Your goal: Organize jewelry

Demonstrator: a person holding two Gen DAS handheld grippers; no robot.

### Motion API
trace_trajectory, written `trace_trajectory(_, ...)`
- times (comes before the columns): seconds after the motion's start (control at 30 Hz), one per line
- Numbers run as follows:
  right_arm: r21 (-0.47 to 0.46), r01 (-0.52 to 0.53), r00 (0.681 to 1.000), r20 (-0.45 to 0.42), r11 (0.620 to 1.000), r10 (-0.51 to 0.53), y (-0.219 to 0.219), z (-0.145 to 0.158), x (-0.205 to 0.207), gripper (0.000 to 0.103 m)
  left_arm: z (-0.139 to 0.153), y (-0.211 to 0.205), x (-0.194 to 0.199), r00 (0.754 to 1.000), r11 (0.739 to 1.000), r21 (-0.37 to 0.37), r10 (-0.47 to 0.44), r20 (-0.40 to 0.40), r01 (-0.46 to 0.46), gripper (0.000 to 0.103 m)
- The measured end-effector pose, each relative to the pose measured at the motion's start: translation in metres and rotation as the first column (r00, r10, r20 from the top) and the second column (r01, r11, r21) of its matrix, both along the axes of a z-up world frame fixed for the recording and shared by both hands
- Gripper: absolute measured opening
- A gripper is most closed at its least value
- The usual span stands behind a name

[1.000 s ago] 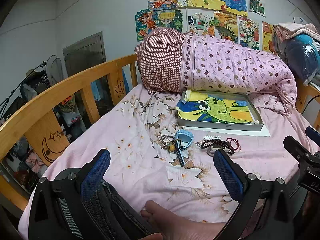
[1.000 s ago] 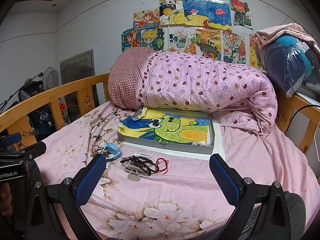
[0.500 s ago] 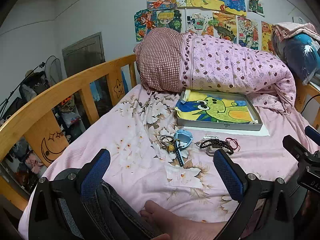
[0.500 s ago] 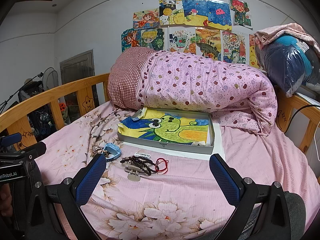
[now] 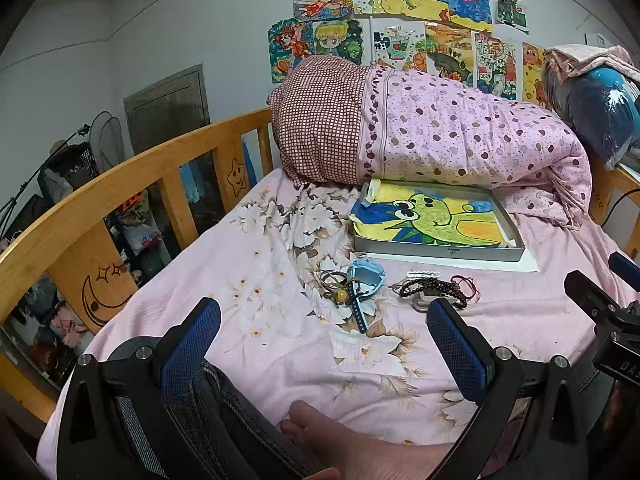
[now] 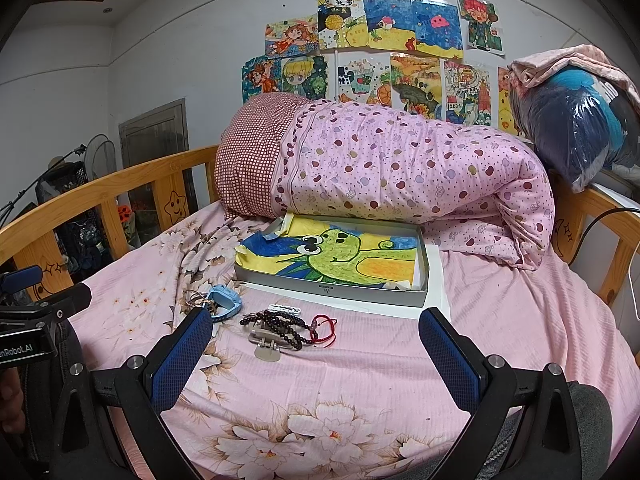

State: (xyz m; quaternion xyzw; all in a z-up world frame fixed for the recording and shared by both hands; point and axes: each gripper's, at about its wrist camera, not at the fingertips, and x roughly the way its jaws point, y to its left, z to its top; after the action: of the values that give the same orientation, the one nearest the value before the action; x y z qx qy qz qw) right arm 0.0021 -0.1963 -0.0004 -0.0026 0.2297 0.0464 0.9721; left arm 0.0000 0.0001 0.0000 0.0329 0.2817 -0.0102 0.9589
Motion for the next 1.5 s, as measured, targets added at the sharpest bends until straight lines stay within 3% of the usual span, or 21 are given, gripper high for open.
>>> trace_trajectory(1.03,0.017,0.021,1.0,-0.017,1.0,-0.021,-0.005,0.0,0.002,0.103,0.0,0.0,0.0,1.0,1.0,-0.004,0.0,-0.006,0.0,0.101)
trace_trajectory(1.33,0.055,0.054,0.997,-0.053,0.997,-0.051,-0.017,-0.003,0.008,0.103,0.0,0.007,0.01,0.998,0.997,-0.072,0.009,-0.068,-0.014,0.101)
trace_trajectory(1.5,0.142,0.073,0.987,-0.153,0.987,-0.05,-0.033,-0.013,0.023,0.103,-0.005,0.017,0.019,0.989,0.988,-0.151,-0.039,-0.141,0.018,0.101)
